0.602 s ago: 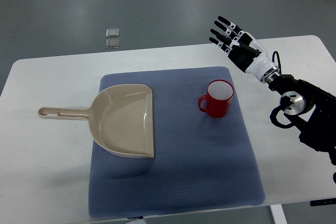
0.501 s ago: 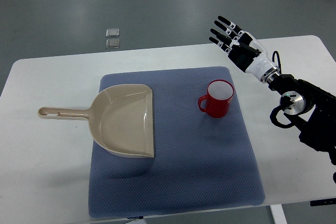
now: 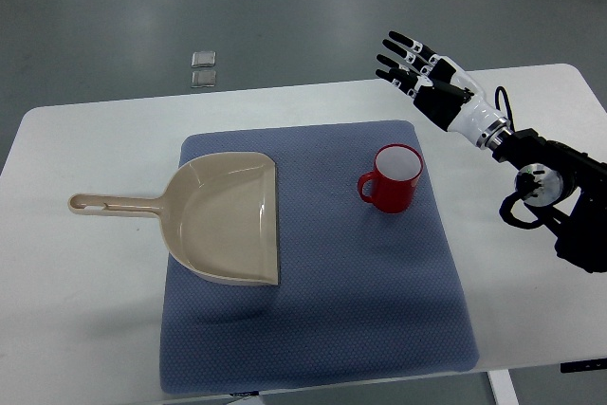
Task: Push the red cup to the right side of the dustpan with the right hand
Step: 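Lower the right hand and bring it beside the red mug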
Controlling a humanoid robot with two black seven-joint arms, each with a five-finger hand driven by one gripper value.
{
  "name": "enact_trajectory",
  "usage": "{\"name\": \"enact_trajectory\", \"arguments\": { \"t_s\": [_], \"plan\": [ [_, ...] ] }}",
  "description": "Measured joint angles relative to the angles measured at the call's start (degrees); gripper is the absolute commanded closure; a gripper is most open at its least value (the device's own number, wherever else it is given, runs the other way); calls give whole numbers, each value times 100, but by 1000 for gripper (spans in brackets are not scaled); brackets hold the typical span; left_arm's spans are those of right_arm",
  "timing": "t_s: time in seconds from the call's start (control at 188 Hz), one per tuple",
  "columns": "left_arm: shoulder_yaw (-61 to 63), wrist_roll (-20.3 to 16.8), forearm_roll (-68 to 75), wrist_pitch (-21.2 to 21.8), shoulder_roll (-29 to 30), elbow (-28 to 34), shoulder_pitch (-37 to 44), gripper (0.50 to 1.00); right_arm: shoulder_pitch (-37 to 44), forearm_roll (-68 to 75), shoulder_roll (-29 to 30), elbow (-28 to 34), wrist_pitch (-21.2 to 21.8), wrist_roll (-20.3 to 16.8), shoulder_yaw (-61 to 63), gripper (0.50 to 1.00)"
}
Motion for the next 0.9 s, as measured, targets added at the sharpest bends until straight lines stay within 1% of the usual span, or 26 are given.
{"name": "enact_trajectory", "arguments": {
  "t_s": [0.165, 0.277, 0.432, 0.597, 0.735, 0.9],
  "plan": [
    [6, 0, 0, -8, 0, -8, 0, 500, -54, -809, -402, 344, 26, -8, -86, 566],
    [13, 0, 1, -8, 0, -8, 0, 500, -109, -1236, -791, 611, 41, -9, -282, 566],
    [21, 0, 5, -16, 0, -15, 0, 500, -202, -1555, -1352, 914, 114, -8, -443, 566],
    [23, 0, 9, -75, 0, -17, -2, 500, -305, -1881, -1811, 1074, 256, -1, -458, 566],
    [23, 0, 8, -152, 0, -17, -3, 500, -455, -2122, -2014, 1127, 263, 12, -457, 566],
    [23, 0, 5, -175, 0, -17, -1, 500, -650, -2231, -2073, 1137, 248, 94, -445, 566]
  ]
}}
